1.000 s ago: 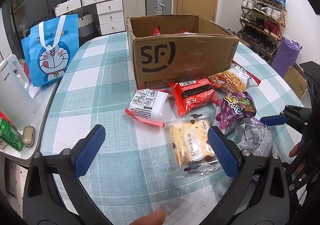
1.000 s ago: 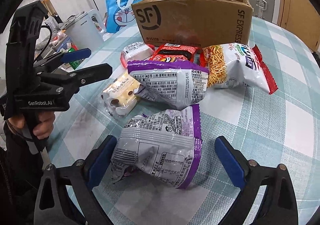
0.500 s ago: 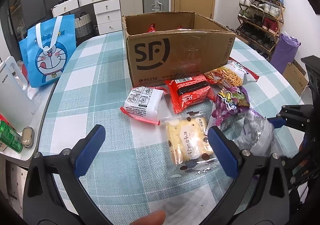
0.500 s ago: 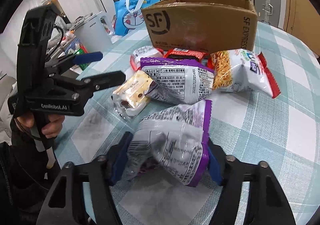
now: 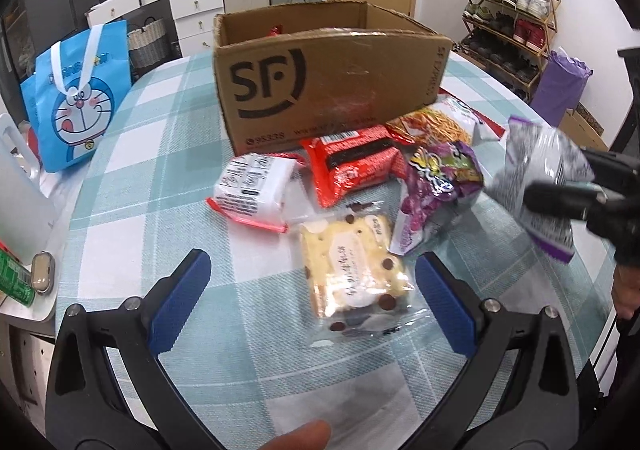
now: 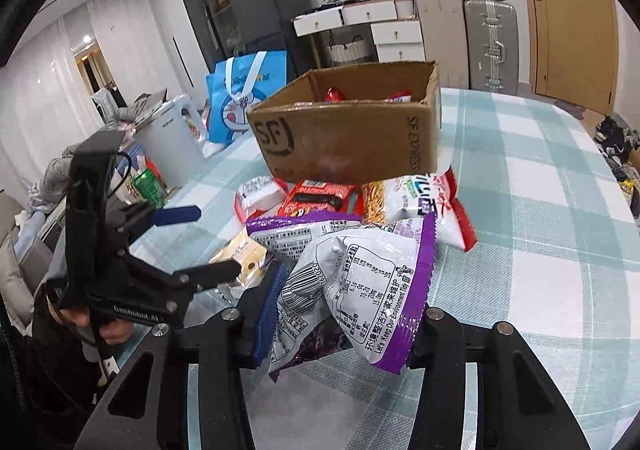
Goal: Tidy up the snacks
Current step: 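Grasp purple-white snack bag with right tool while left tool grasps cream cookie pack, then lift and carry both held packs over the SF box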
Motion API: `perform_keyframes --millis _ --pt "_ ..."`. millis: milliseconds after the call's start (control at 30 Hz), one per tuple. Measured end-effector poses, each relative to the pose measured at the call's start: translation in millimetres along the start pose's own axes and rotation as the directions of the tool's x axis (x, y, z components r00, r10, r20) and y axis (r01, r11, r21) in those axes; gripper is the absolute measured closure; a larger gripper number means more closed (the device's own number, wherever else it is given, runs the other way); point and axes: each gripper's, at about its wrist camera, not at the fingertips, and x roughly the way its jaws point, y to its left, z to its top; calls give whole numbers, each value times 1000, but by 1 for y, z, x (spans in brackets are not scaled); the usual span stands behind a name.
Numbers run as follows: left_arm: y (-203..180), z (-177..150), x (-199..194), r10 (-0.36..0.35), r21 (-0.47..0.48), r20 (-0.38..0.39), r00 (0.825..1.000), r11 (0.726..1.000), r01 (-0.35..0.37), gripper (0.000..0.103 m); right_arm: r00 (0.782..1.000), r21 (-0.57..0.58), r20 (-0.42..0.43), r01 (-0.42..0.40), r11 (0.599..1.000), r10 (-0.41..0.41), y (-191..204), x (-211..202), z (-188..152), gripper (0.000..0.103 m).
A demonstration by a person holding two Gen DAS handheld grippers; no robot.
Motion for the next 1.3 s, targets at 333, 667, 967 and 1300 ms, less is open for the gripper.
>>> perform_keyframes --millis 333,667,967,1300 --pt "-11 -4 17 -15 -9 -43 999 1000 15 1 997 30 70 14 999 -16 -8 -15 5 55" --pt "7 -6 37 4 -41 -104 995 999 -8 12 997 48 64 26 999 -29 -13 -11 5 55" --pt "1 -8 29 -33 41 -63 998 999 35 49 998 47 61 27 999 -30 -12 -8 4 55" --pt "-4 -5 10 -53 34 3 999 998 53 49 996 54 84 23 998 -27 -14 -9 4 55"
